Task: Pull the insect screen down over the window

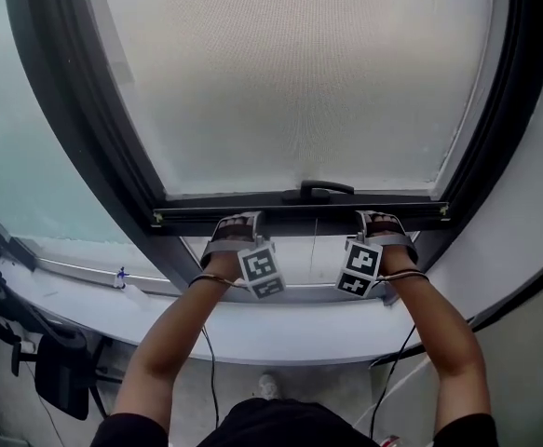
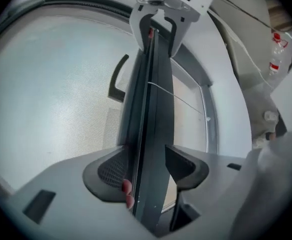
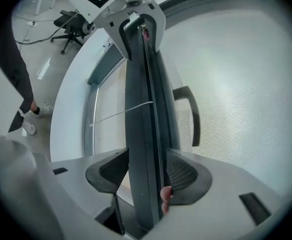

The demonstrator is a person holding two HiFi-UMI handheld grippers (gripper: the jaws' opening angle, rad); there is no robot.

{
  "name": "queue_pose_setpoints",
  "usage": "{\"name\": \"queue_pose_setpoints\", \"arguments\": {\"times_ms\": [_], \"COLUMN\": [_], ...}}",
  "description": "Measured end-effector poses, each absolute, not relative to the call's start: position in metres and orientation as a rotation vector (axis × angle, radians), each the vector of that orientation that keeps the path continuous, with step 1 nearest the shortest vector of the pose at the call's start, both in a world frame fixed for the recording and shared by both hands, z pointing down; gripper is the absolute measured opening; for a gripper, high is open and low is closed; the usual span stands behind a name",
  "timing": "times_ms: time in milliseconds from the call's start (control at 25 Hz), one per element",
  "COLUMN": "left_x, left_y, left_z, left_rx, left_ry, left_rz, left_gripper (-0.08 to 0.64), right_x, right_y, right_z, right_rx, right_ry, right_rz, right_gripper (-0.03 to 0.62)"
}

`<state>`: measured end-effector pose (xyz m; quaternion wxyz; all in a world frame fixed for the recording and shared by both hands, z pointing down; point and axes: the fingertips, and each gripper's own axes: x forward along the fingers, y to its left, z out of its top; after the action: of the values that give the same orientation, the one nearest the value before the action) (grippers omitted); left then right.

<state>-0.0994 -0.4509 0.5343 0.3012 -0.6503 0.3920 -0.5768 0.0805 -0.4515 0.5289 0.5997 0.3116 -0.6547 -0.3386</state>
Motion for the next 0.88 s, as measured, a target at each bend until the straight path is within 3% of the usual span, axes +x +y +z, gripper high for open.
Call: {"name": "queue_pose_setpoints", "arguments": {"times_ms": [320, 520, 680, 880], "left_x": [-0.08, -0.059, -0.045, -0.04], "left_y": [-0.42, -0.39, -0.369, -0.341], "left_z": [0.479, 0.455, 0.443, 0.431], "left_rx": [-1.976, -2.099, -2.104, -2.172], "left_ry": [1.276, 1.44, 1.521, 1.651], "left_rz": [-1.222, -0.942, -0.828, -0.664], "left_gripper": [0.232, 0.109, 0.046, 0.003], "right_x": [0.066, 0.061, 0.064, 0.07], "right_y": [-0.416, -0.386, -0.361, -0.326], "right_z": [0.464, 0.432, 0.42, 0.411], "right_rx": [0.973, 1.181, 1.319, 1.447], "right_ry": [-1.83, -2.093, -2.215, -2.344], "right_rz": [-0.79, -0.648, -0.616, -0.535], "right_gripper": [0.207, 0.124, 0.019, 0.006]}}
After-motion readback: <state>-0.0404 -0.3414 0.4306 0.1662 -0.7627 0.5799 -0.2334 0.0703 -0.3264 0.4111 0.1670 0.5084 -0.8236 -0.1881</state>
